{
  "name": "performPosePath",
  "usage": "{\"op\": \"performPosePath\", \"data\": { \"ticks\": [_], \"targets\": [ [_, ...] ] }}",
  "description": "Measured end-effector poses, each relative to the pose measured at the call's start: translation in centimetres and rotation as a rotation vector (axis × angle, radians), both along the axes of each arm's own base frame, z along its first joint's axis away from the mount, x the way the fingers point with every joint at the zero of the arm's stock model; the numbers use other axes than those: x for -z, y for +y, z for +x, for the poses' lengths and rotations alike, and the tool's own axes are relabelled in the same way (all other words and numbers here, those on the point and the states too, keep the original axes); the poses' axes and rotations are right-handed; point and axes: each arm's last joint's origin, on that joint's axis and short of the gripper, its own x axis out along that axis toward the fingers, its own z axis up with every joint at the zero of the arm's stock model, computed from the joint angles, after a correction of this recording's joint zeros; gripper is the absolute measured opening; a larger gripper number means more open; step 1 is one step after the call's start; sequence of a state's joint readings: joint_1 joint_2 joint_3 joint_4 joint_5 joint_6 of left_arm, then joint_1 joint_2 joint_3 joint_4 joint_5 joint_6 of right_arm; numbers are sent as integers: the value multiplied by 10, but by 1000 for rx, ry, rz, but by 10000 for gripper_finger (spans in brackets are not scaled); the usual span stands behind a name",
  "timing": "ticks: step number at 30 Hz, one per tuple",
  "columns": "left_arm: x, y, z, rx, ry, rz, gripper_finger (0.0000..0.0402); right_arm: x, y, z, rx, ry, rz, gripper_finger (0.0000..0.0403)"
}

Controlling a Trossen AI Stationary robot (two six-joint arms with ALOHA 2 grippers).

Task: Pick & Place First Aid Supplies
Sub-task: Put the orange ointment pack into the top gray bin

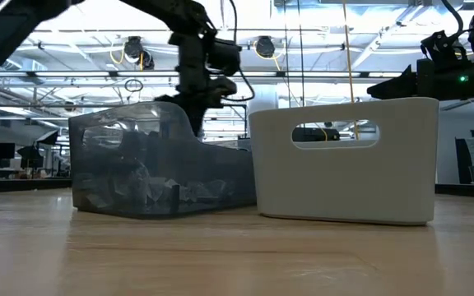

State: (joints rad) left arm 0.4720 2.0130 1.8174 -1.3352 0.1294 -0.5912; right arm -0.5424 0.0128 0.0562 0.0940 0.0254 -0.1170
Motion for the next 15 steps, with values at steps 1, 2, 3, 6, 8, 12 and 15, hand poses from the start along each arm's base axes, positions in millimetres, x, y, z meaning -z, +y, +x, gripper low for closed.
{"op": "performPosePath", "data": {
  "ticks": [1, 2, 3, 6, 8, 12, 15],
  "targets": [
    [0, 4, 4, 2, -12, 10, 1, 0, 0, 0, 0, 0, 0, 263],
    [1, 6, 8, 2, -15, 20, 1, 0, 0, 0, 0, 0, 0, 263],
    [3, 8, 10, 0, -10, 31, 1, 0, 0, 0, 0, 0, 0, 263],
    [18, 13, 18, 6, -2, 48, 1, 0, 0, 0, 0, 0, 0, 263],
    [28, 13, 23, 11, 8, 46, 1, 0, 0, 0, 0, 0, 0, 263],
    [45, 15, 32, 18, 10, 55, 1, 0, 0, 0, 0, 0, 0, 263],
    [49, 15, 36, 13, 1, 59, 10, 0, 0, 0, 0, 0, 0, 263]
  ]
}}
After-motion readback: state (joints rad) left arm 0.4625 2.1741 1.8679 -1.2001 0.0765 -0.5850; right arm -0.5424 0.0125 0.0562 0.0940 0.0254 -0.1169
